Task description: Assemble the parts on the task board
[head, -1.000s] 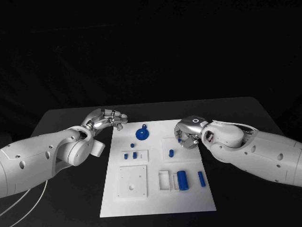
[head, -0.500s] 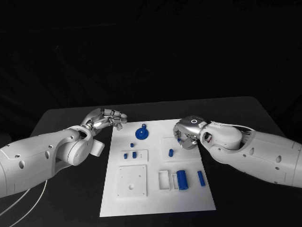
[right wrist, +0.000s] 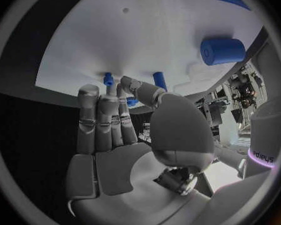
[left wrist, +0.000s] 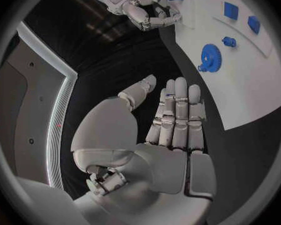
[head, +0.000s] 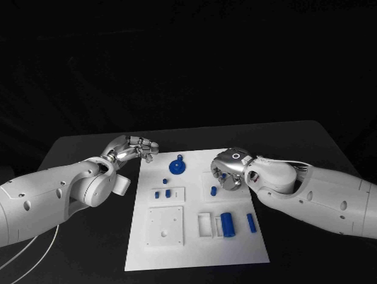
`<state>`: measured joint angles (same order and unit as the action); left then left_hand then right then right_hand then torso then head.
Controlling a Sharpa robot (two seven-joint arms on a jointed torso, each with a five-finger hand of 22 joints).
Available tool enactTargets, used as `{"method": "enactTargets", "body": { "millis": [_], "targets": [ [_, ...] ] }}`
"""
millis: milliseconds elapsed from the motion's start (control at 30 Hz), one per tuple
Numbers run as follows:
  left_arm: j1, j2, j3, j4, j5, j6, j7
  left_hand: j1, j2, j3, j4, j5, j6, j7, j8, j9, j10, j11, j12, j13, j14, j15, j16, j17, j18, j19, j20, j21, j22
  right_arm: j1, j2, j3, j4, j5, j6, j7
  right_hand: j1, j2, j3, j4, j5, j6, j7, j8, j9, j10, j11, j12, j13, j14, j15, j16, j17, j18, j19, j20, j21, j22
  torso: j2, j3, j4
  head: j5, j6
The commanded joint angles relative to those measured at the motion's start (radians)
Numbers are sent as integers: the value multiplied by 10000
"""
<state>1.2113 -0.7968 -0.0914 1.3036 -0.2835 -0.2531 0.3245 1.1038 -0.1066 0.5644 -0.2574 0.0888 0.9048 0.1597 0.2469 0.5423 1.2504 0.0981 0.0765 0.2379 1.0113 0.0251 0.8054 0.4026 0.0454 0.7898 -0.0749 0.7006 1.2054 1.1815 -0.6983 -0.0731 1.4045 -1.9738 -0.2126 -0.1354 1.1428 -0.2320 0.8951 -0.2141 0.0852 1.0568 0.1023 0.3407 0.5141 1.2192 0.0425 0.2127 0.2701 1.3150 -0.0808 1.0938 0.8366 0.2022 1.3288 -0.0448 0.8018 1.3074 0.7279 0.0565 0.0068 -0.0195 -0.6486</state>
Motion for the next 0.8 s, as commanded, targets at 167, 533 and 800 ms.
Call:
{"method": "enactTargets", "body": {
  "millis": [167,533,800],
  "targets": [
    [14,0,9,14,67,168,-32,-54,18,-53,-22,63,-76,-2,57,-14,-74,24,-65,-13,70,8,-75,27,42,20,22,-44,16,-52,-18,-41,-25,-476,303,-345,16,-130,98,33,-49,89,-20,16,-15,1056,-137,-68,53,-59,-11,50,15,596,-23,-36,65,203,1,0,1,-2,5],
    [14,2,9,19,68,211,-77,-69,5,-66,-18,53,-123,19,46,-33,-116,43,-76,-27,66,16,-127,57,40,19,27,-67,27,-52,-108,-43,71,-328,-132,-432,-168,-675,89,5,-286,-701,304,-485,-322,-28,312,-922,-85,-137,414,-42,-17,596,-187,45,7,189,3,15,-1,-5,13],
    [14,-1,9,12,68,227,-93,-67,6,-66,-18,51,-131,23,47,-37,-127,47,-77,-30,70,17,-139,67,41,20,27,-73,31,-52,-158,-43,121,-299,-100,-448,-174,-669,10,-80,-289,-689,288,-465,-338,89,290,-907,-48,-118,398,-3,5,596,-149,34,43,194,-1,17,-6,2,10]
  ]
}}
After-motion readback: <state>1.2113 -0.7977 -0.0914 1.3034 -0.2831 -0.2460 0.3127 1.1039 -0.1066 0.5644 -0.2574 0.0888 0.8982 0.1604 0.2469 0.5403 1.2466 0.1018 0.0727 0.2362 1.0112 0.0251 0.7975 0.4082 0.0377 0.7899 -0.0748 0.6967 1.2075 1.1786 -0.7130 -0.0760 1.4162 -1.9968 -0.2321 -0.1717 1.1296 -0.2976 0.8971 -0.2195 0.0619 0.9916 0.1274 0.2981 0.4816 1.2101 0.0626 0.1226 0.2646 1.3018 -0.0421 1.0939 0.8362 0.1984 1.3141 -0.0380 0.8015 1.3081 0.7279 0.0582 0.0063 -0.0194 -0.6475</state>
